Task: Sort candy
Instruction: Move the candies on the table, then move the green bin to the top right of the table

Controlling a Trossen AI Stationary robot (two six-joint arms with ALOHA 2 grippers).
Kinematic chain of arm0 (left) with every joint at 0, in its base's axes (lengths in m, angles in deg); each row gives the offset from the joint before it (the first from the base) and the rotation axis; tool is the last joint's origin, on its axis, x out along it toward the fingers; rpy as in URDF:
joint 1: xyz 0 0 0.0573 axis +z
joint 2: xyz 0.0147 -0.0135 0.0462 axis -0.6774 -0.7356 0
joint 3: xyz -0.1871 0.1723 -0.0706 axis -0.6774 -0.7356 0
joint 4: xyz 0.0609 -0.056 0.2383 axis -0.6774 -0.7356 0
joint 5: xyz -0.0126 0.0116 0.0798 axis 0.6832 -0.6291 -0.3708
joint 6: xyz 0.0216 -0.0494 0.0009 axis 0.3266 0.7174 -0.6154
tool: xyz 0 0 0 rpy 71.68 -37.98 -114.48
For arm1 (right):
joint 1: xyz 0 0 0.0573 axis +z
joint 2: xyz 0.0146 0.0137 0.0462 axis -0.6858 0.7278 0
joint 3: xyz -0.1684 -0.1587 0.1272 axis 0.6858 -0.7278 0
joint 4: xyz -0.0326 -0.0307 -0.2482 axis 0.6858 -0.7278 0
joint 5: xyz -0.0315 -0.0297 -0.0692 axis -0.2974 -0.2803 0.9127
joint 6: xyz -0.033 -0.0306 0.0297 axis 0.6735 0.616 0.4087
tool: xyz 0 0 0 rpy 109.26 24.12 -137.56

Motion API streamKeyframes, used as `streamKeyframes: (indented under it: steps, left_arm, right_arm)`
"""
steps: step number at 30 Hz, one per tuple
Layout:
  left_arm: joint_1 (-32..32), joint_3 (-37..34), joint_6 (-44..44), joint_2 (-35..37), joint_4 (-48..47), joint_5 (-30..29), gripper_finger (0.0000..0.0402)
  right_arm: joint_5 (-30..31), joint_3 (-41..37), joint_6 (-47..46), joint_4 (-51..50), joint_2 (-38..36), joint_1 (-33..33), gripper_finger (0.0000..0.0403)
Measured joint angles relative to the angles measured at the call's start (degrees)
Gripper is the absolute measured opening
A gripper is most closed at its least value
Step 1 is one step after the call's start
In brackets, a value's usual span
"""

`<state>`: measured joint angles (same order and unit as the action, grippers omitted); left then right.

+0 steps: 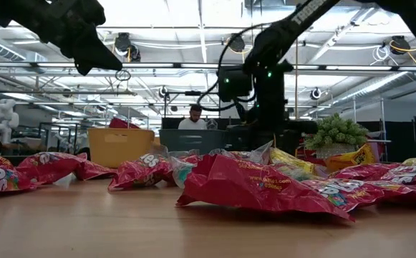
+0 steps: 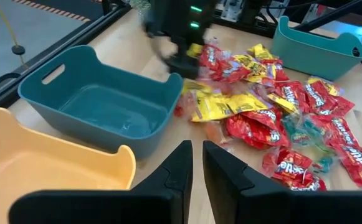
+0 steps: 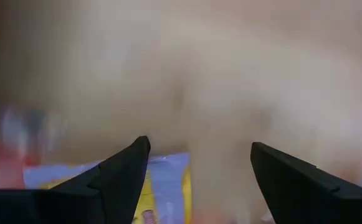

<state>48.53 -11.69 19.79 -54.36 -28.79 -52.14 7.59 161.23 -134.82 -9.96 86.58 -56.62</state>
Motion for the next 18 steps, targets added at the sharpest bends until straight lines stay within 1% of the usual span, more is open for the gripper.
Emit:
streamKeyframes:
  steps: [5, 9, 10, 12, 15, 18]
  left_arm:
    - [0.0, 0.0, 0.0, 0.0, 0.0, 0.0, 0.0048]
    - [0.0, 0.0, 0.0, 0.0, 0.0, 0.0, 0.0048]
    - [0.0, 0.0, 0.0, 0.0, 0.0, 0.0, 0.0048]
    - [0.0, 0.0, -0.3, 0.0, 0.0, 0.0, 0.0048]
    - [0.0, 0.0, -1.6, 0.0, 0.1, 0.0, 0.0048]
    - [0.0, 0.0, -2.9, 0.0, 0.4, 0.0, 0.0048]
  right_arm:
    - [-2.7, -0.2, -7.4, -4.6, -1.1, 8.9, 0.0279]
    - [-5.4, -0.4, -14.7, -5.1, -2.2, 15.9, 0.0279]
    - [-5.2, -0.4, -16.6, -4.9, -2.8, 17.5, 0.0279]
    - [-3.8, -0.4, -20.8, -4.9, -4.8, 20.0, 0.0279]
    - [1.1, -0.4, -26.7, -6.0, -9.2, 22.7, 0.0279]
    - [4.1, -0.3, -29.6, -8.2, -14.3, 24.2, 0.0279]
